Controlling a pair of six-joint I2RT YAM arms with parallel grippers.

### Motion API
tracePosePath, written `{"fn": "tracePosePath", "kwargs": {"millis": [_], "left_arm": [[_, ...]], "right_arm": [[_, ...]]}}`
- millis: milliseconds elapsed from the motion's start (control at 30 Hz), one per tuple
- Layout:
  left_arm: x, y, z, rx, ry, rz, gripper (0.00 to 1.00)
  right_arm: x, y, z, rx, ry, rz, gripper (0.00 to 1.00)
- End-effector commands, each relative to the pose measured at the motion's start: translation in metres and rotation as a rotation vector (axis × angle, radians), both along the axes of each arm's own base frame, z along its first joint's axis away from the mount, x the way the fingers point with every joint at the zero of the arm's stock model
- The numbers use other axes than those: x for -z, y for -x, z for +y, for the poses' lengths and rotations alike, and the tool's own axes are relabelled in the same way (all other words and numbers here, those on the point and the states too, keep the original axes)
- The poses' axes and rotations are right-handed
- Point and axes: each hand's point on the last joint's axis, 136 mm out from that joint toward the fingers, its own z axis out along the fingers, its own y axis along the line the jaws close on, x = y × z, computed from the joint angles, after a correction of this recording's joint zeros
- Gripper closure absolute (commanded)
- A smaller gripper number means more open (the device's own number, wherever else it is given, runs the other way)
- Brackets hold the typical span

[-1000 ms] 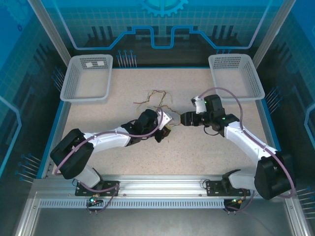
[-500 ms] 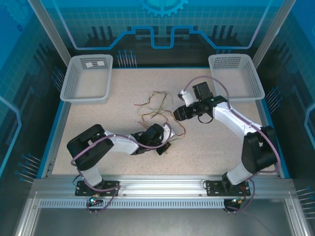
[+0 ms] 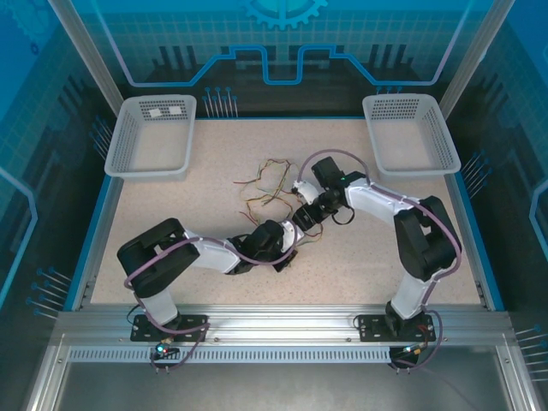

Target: Untangle the cables

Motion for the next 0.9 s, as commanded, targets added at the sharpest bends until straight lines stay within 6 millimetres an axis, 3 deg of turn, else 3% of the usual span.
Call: {"fn": "tracePosePath", "kwargs": {"millis": [0, 233, 333, 467, 500, 633, 867], "left_arm": [[-0.004, 0.001, 0.004, -0.005, 0.001, -0.029, 1.0], [-0.013, -0.001, 0.003, -0.008, 0.019, -0.052, 1.0], [-0.015, -0.002, 0.003, -0.01, 0.019, -0.06, 1.0], [-0.023, -0.003, 0.005, -0.018, 0.03, -0.079, 1.0], [-0.028, -0.003, 0.005, -0.017, 0.036, -0.087, 1.0], [-0.066, -0.004, 0.004, -0.016, 0.091, -0.142, 1.0], [-0.163, -0.01, 0.009, 0.0, 0.204, -0.307, 1.0]], "right_arm": [[0.007, 0.013, 0.008, -0.076, 0.012, 0.019, 0.37], [0.035, 0.014, 0.001, -0.093, 0.161, 0.075, 0.41], [0.036, 0.011, 0.002, -0.092, 0.17, 0.067, 0.58], [0.027, 0.01, 0.007, -0.095, 0.133, 0.045, 0.92], [0.021, 0.01, 0.007, -0.089, 0.122, 0.037, 1.0], [-0.02, 0.007, 0.009, -0.048, 0.073, -0.025, 1.0], [-0.128, 0.0, 0.005, 0.081, -0.248, -0.061, 1.0]]}}
